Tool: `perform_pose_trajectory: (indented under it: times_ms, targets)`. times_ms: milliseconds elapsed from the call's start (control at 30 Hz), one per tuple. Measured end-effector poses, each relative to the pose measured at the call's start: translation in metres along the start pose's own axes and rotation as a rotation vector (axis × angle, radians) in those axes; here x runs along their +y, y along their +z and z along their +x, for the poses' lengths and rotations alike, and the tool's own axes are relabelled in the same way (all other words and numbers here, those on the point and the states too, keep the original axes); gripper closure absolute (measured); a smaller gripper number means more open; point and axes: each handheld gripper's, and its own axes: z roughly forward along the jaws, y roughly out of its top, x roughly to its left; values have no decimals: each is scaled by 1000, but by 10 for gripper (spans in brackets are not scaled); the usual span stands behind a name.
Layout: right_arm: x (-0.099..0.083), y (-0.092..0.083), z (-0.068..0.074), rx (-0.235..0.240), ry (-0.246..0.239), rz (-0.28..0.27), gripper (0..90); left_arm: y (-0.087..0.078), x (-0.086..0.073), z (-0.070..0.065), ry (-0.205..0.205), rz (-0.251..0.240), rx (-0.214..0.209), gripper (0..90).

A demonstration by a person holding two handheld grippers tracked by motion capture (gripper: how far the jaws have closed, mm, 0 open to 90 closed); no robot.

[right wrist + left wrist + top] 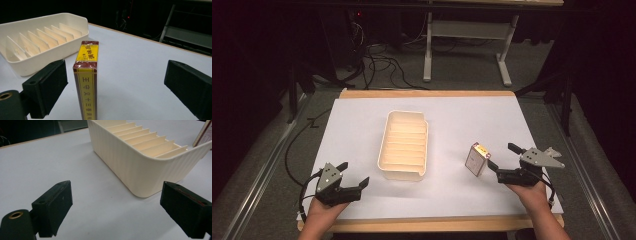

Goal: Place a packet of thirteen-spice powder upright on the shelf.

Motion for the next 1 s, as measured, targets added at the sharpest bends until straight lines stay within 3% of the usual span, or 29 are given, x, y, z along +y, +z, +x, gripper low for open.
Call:
perform_pose_trajectory:
  times_ms: [300,1000]
  targets:
    - [-3,-6,-4,-13,20,6,46,4,1,0,-10,-11,-4,114]
    - [-5,4,4,54,45,41,1,6,2,-2,-7,-10,-14,119]
